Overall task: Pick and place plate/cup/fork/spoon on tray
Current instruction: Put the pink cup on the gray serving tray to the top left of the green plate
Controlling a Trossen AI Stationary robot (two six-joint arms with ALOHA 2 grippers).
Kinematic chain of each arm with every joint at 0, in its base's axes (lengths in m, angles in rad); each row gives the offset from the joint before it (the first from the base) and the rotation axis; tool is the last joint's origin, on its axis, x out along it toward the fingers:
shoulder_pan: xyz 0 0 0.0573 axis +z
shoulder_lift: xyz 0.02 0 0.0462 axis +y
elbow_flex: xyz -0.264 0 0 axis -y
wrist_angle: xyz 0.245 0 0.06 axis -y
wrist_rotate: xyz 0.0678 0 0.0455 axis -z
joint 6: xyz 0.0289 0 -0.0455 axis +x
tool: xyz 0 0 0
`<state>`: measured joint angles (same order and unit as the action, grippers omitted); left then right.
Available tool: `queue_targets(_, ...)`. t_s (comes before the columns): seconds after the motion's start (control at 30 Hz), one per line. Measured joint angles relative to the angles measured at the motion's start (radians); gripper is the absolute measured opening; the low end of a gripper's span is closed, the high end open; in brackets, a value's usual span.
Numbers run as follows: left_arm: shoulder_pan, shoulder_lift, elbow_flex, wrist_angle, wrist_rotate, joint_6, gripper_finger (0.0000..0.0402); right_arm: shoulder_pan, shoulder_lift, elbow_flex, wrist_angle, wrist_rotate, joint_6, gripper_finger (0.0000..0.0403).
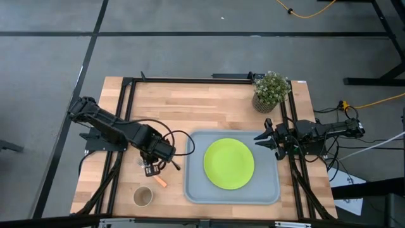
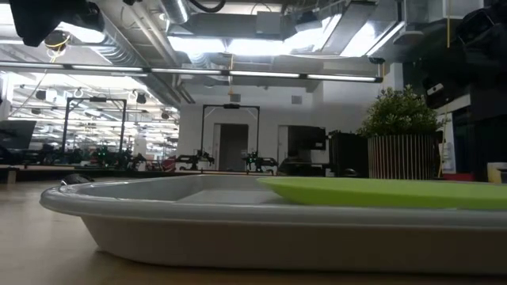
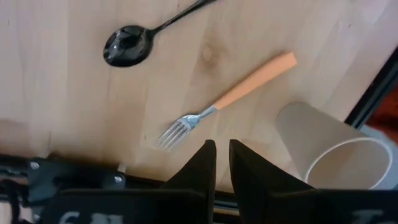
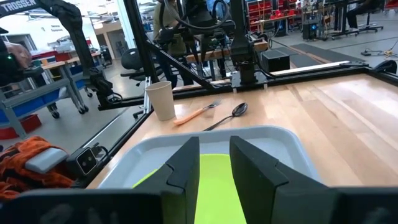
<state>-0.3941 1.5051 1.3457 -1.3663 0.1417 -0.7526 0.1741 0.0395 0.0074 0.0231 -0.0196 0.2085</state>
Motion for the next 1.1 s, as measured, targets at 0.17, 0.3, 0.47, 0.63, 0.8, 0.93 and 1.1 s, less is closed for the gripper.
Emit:
queue_targets(0.17,-0.06,0.0,0.0,0.009,0.0,-0.174,0.0039,0.0,0.0,0.0,0.0,0.0,0.0,0.0094)
queue_targets(0.3,-0.149,0.0,0.0,0.112,0.002,-0.344,0.0039,0.0,0.0,0.0,0.0,0.0,-0.003,0.0094)
queue_targets(0.47,-0.259,0.0,0.0,0.232,-0.074,-0.422,0.0039,0.0,0.0,0.0,0.0,0.0,-0.004,0.0094)
queue_targets(0.63,-0.33,0.011,0.0,0.212,-0.291,-0.424,0.0039,0.0,0.0,0.0,0.0,0.0,-0.005,0.0094)
queue_targets(0.8,-0.378,0.03,0.0,0.243,-0.308,-0.424,0.0039,0.0,0.0,0.0,0.0,0.0,-0.007,0.0094)
queue_targets(0.93,-0.4,0.028,0.0,0.266,-0.306,-0.424,0.0039,0.0,0.0,0.0,0.0,0.0,-0.007,0.0094)
queue_targets(1.1,-0.399,0.028,0.0,0.253,-0.267,-0.433,0.0039,0.0,0.0,0.0,0.0,0.0,-0.007,0.0094)
